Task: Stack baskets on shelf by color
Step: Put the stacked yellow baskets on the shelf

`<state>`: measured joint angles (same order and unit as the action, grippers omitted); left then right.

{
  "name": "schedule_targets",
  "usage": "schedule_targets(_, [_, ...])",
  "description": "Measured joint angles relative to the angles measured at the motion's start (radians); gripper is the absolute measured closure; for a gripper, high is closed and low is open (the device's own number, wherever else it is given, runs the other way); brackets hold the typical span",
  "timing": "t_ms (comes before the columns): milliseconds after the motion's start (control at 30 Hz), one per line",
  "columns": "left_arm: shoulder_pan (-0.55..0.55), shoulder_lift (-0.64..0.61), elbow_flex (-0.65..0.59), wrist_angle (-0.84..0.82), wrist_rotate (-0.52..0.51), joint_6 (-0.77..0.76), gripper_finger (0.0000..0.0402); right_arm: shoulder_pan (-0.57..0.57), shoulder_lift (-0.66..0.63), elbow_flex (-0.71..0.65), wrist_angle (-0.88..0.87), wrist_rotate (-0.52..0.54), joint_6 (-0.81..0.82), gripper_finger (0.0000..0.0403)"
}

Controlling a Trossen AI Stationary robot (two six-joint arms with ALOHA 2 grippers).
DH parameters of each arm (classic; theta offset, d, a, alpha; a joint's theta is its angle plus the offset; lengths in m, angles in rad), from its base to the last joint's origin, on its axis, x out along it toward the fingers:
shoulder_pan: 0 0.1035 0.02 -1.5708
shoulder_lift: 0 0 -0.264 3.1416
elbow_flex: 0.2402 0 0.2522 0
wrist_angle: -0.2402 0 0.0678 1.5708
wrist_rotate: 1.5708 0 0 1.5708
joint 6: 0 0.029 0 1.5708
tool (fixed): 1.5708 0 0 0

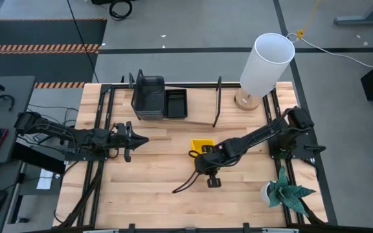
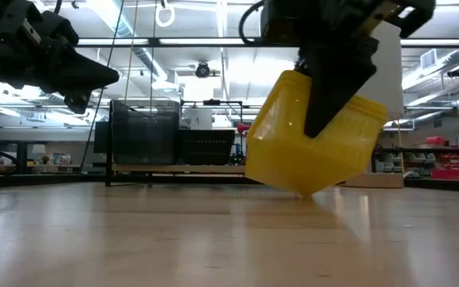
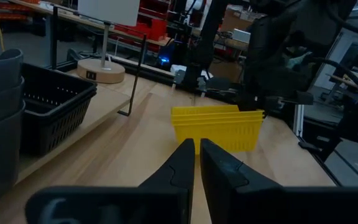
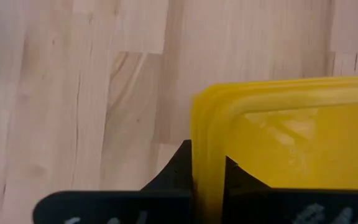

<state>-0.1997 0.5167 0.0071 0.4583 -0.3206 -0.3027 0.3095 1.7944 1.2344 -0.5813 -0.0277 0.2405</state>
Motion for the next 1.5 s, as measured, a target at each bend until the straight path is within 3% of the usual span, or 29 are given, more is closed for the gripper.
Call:
schedule_targets(167, [0.000,0.000,0.000,0.000,0.000,0.000,0.0375,-0.008,0.040,0.071,-0.065,-0.007,0.028,0.0393])
schedule_targets(700, [0.000,0.000,0.000,0.000,0.000,0.000,0.0370,-0.065,0.020,0.114,-0.064,0.003,0.047,0.0392])
schedule_targets(1133, [0.000,0.000,0.000,0.000,0.000,0.000,0.0366,-0.151,0.019,0.257,-0.134,0.262,-0.065,0.0392])
schedule_targets(1500, [0.000,0.000,0.000,0.000,0.000,0.000,0.0378,-0.270,0.019,0.282,-0.138,0.329,-0.198,0.0392])
